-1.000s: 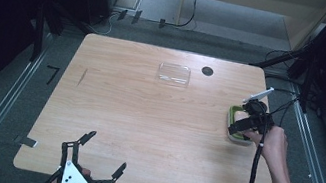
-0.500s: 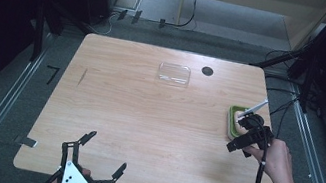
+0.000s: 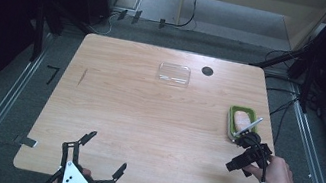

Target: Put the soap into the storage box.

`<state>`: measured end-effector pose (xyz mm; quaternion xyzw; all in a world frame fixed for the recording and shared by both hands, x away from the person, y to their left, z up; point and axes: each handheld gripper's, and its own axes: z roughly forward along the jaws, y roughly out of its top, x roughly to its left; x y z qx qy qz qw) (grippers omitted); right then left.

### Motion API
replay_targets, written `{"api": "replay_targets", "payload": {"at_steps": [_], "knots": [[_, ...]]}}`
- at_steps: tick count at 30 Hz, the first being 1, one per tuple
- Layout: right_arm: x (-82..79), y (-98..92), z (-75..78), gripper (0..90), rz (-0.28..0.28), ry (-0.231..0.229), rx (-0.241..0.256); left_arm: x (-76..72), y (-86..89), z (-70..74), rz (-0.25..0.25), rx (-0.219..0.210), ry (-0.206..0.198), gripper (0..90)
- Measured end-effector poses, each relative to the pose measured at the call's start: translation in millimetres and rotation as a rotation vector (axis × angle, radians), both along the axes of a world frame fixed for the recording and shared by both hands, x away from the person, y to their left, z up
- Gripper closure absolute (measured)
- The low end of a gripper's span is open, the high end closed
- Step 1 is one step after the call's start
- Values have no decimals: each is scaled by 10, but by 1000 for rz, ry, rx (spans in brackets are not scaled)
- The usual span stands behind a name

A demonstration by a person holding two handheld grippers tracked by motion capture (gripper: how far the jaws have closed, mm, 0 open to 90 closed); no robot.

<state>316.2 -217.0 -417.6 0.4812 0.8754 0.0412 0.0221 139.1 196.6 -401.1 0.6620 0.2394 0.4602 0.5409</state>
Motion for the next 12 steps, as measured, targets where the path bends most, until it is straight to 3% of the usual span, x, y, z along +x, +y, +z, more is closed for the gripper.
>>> {"api": "replay_targets", "payload": {"at_steps": [12], "knots": [[-192, -10, -263, 138, 42, 48, -6, 4, -3, 2, 2, 2, 0, 0]]}}
